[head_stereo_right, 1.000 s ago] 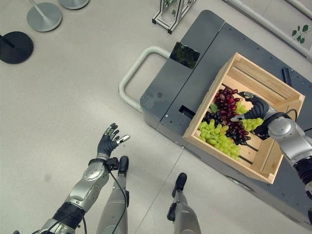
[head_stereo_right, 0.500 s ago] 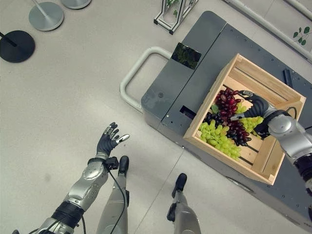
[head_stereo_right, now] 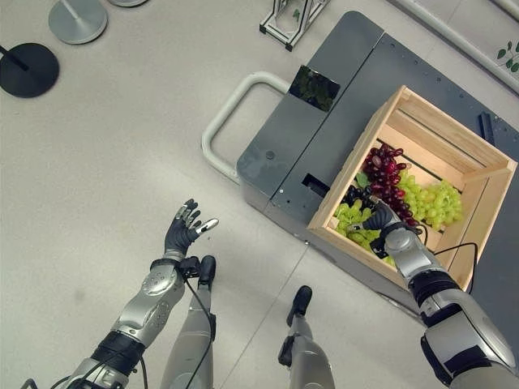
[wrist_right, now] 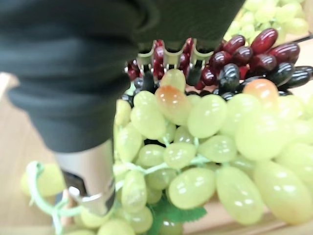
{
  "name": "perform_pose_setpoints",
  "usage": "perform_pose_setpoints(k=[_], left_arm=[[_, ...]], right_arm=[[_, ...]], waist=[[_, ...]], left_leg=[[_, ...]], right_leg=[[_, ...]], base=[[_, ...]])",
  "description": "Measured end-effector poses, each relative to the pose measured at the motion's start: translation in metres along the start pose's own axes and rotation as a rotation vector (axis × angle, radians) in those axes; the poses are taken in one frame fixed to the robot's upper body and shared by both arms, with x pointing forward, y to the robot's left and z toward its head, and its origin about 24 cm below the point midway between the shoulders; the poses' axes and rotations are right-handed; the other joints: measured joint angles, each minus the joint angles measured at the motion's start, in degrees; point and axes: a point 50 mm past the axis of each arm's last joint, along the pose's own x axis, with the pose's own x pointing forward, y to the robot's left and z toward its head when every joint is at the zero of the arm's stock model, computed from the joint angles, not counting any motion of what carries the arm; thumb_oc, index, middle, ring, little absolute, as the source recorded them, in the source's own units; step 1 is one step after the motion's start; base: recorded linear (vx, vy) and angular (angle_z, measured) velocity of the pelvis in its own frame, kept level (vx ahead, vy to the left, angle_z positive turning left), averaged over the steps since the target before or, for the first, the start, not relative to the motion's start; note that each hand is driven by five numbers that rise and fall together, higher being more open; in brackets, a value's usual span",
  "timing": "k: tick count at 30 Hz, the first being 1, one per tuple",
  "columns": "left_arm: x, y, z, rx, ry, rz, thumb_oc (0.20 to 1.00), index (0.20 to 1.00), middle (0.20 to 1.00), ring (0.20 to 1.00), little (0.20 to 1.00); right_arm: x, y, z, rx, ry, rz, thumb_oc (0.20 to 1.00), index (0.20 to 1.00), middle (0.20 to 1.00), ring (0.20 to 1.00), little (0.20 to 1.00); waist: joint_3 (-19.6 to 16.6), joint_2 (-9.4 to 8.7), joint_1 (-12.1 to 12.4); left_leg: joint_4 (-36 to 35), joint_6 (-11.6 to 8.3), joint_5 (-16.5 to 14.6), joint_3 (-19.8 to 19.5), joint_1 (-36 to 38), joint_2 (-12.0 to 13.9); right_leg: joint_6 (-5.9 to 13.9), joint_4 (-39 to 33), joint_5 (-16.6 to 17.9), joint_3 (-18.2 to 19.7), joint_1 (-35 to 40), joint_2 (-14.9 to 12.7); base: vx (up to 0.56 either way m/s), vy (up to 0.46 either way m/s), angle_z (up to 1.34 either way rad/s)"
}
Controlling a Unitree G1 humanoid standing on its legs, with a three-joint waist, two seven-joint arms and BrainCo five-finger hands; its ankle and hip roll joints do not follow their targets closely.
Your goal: Pick up the fruits from the basket on one side to the basket on the other side
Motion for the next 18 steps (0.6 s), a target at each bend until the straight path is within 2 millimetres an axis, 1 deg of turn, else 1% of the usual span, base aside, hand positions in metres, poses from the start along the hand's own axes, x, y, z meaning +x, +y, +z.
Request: perform_pose_setpoints(k=[4, 6, 7, 16, 18], left_arm=[[-0.001, 0.000, -0.001, -0.005, 0.003, 0.009, 1.000, 1.000, 1.000, 1.000, 1.000], [0.000, 0.000, -0.001, -0.005, 0.003, 0.013, 1.000, 1.000, 1.000, 1.000, 1.000], [0.000, 0.000, -0.001, -0.007, 0.002, 0.015, 1.000, 1.000, 1.000, 1.000, 1.000], [0.000, 0.000, -0.001, -0.008, 0.002, 0.019, 1.000, 1.000, 1.000, 1.000, 1.000], [0.000, 0.000, 0.000, -0.008, 0.001, 0.020, 1.000, 1.000, 1.000, 1.000, 1.000]], right_arm=[[-0.002, 0.003, -0.010, 0.015, 0.028, -0.026, 1.000, 1.000, 1.000, 1.000, 1.000], [-0.003, 0.004, -0.011, 0.020, 0.031, -0.029, 1.000, 1.000, 1.000, 1.000, 1.000], [-0.004, 0.006, -0.016, 0.025, 0.044, -0.035, 1.000, 1.000, 1.000, 1.000, 1.000], [-0.005, 0.007, -0.019, 0.040, 0.050, -0.062, 1.000, 1.000, 1.000, 1.000, 1.000], [-0.006, 0.006, -0.016, 0.025, 0.029, -0.061, 1.000, 1.000, 1.000, 1.000, 1.000]], waist=[[0.0, 0.00, 0.1], [0.0, 0.00, 0.1], [0.0, 0.00, 0.1], [0.0, 0.00, -0.1], [0.0, 0.00, -0.2]], left_leg=[[0.0, 0.00, 0.0, 0.0, 0.0, 0.0], [0.0, 0.00, 0.0, 0.0, 0.0, -0.1], [0.0, 0.00, 0.0, 0.0, 0.0, -0.1], [0.0, 0.01, 0.0, 0.0, 0.0, -0.1], [0.0, 0.01, 0.0, 0.0, -0.1, -0.1]], right_leg=[[0.00, 0.0, 0.0, 0.0, 0.1, 0.0], [0.00, 0.0, 0.0, 0.0, 0.1, -0.1], [0.00, 0.0, 0.0, 0.0, 0.1, -0.1], [0.00, 0.0, 0.0, 0.1, 0.0, -0.1], [0.00, 0.0, 0.0, 0.1, -0.1, -0.1]], base=[[0.00, 0.000, 0.00], [0.00, 0.000, 0.00], [0.00, 0.000, 0.00], [0.00, 0.000, 0.00], [0.00, 0.000, 0.00]])
